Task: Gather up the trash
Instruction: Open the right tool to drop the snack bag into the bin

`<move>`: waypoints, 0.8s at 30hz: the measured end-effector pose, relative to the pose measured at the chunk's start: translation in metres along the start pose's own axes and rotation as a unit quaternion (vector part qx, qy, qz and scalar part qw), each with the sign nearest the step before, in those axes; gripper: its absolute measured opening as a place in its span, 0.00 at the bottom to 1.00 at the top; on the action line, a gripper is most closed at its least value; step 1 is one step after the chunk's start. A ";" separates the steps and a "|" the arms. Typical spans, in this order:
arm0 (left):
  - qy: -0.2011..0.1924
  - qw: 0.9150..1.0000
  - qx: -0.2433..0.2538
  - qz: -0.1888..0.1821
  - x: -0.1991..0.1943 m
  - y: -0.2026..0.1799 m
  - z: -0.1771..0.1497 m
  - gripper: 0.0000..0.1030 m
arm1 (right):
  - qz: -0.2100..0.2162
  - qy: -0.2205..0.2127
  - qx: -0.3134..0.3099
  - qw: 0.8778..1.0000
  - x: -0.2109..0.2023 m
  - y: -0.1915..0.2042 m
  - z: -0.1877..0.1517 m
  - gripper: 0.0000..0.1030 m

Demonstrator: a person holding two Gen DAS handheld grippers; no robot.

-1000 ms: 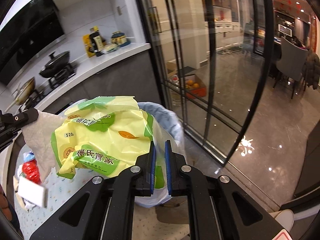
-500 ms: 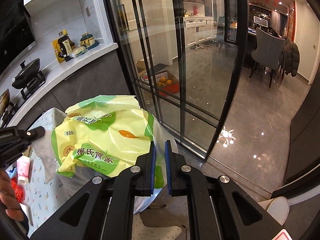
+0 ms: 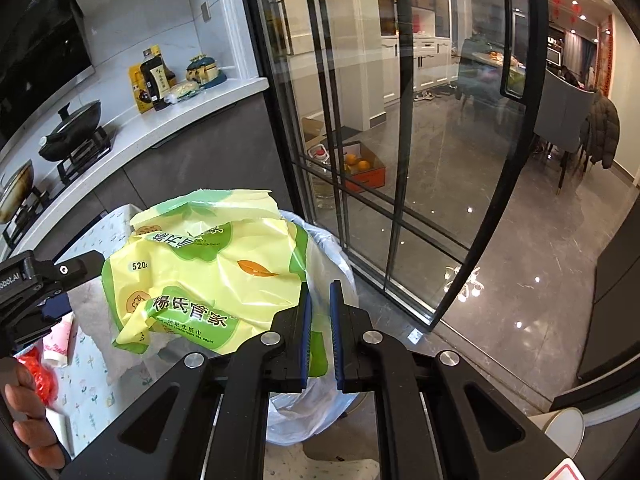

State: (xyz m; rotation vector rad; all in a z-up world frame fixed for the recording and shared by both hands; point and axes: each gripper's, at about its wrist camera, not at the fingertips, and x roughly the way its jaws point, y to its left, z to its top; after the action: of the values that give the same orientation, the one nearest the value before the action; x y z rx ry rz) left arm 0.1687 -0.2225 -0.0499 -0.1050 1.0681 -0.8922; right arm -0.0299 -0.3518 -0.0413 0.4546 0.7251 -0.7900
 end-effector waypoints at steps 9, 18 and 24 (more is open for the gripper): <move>0.013 0.996 0.068 -0.048 0.006 -0.041 -0.006 0.68 | -0.037 0.001 0.013 0.999 -0.002 -0.027 0.004 0.08; -0.042 0.998 0.043 -0.020 -0.030 -0.032 0.000 0.72 | -0.012 0.013 -0.018 1.000 0.011 -0.001 0.003 0.09; -0.077 0.997 0.021 0.022 -0.055 -0.016 -0.001 0.77 | 0.016 0.012 -0.033 0.999 0.014 0.024 0.001 0.25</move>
State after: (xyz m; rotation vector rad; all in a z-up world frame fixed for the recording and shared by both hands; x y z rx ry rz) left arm 0.1487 -0.1955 -0.0038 -0.1130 0.9056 -0.8516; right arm -0.0046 -0.3441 -0.0489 0.4167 0.7623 -0.7294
